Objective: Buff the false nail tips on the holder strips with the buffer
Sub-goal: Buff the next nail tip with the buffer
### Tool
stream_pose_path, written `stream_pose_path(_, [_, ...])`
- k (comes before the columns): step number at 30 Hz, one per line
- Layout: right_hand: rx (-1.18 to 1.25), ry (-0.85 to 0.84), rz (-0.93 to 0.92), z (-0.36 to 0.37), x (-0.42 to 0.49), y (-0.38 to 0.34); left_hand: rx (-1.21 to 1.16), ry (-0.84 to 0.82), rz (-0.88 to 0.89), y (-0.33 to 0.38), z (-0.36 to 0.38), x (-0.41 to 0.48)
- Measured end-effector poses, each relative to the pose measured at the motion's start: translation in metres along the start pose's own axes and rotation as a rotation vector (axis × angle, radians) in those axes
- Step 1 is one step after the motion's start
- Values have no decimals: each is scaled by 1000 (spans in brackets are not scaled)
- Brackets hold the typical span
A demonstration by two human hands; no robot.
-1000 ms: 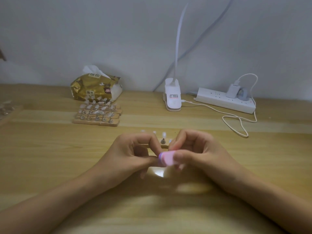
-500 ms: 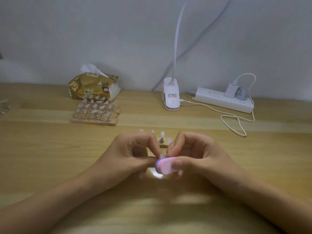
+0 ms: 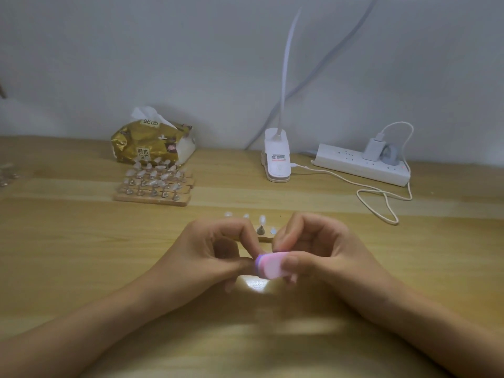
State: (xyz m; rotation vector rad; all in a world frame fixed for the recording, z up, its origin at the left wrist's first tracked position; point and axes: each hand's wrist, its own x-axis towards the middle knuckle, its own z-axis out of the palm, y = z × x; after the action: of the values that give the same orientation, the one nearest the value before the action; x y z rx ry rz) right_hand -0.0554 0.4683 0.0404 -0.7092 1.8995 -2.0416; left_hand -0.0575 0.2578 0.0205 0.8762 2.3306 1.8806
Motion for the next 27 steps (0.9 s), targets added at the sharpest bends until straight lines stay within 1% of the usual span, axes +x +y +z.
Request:
stream_pose_path(3, [-44,147,-5,-6,3,1,-9,-7,-9,2,0,-1])
stream_pose_path(4, [-25,151,-15,-7,2,0,-10,5,-13,2,1,0])
stream_pose_path(7, [4,-13,2,0,0,0,1,28,-14,1,0,1])
stream_pose_path(8, [-20,-20,15,1,1,2,5,28,-14,0,0,1])
stream_pose_path(11, [-47,115,18,-6,3,2,-19,30,-18,1,-1,0])
stream_pose_path(12, [-28,126,10,-7,2,1,-21,19,-16,1,-1,0])
stream_pose_path(13, [-7,101,7,-6,1,0,-18,7,-12,1,0,1])
stream_pose_path(15, [10,-6,12,0,0,2,-7,-1,-7,0,0,1])
stream_pose_path(16, [-15,-11,17,1,1,3,-2,-2,-5,-1,0,0])
stream_pose_path(18, [-58,83,19,-4,3,4,-6,-2,-4,0,0,0])
stream_pose_path(20, [-19,137,6,-8,2,1,-22,-4,-10,1,1,0])
stream_pose_path(21, [15,109,1,-7,1,0,-21,-8,-8,1,1,1])
stream_pose_path(22, [40,44,-1,-5,0,0,-13,-7,-4,0,1,1])
stream_pose_path(23, [31,-4,3,-2,0,1,-3,-5,-3,0,1,0])
stream_pose_path(24, [-5,-11,9,0,0,2,6,-5,-4,0,1,0])
stream_pose_path(27, [-48,134,14,-6,3,2,-8,-2,-15,1,1,0])
